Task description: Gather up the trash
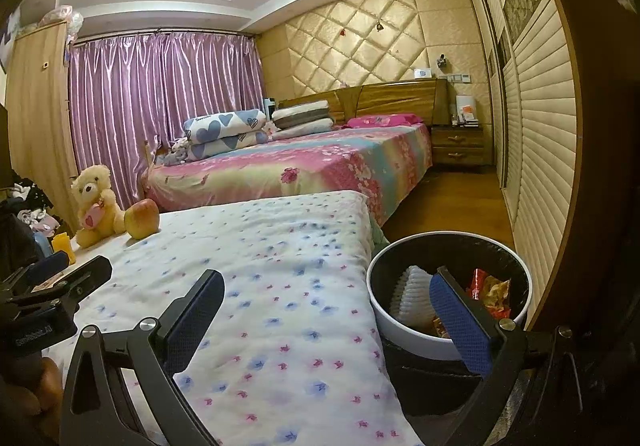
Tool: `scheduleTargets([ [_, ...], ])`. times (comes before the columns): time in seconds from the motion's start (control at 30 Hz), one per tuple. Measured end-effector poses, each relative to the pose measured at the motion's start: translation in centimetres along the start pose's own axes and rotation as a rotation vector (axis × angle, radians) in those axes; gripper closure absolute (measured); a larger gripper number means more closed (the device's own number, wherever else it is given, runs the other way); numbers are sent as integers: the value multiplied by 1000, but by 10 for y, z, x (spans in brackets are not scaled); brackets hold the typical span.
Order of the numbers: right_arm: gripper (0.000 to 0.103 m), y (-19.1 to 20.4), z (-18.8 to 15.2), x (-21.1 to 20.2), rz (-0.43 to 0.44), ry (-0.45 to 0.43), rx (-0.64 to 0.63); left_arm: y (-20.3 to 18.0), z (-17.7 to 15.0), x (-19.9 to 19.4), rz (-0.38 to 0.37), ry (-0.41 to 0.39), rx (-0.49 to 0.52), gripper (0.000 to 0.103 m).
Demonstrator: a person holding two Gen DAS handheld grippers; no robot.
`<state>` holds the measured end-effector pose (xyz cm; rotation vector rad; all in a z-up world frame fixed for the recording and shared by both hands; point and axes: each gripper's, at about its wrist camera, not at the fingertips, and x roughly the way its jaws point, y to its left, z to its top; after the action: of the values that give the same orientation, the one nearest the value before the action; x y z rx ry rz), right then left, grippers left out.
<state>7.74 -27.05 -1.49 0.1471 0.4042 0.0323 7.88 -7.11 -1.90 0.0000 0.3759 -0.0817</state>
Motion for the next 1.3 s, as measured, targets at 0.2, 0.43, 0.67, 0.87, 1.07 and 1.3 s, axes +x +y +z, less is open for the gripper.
scheduleTargets([
  [0.2, 0, 2, 0, 0, 4, 2, -1, 1, 0, 1, 6, -2, 5, 1],
  [0.43, 0, 2, 0, 0, 5, 4, 0, 3, -2, 2, 2, -7, 7, 1],
  [0.67, 0, 2, 0, 0, 5, 4, -1, 5, -3, 0, -4, -14, 12, 1],
  [0.87, 0, 2, 0, 0, 4, 4, 0, 7, -3, 1, -9, -9, 10, 1],
  [1.07, 0, 2, 0, 0, 5, 5, 0, 9, -2, 2, -11, -7, 11, 1],
  [1.3, 0, 3, 0, 0, 5, 5, 1, 9, -2, 2, -11, -7, 12, 1],
])
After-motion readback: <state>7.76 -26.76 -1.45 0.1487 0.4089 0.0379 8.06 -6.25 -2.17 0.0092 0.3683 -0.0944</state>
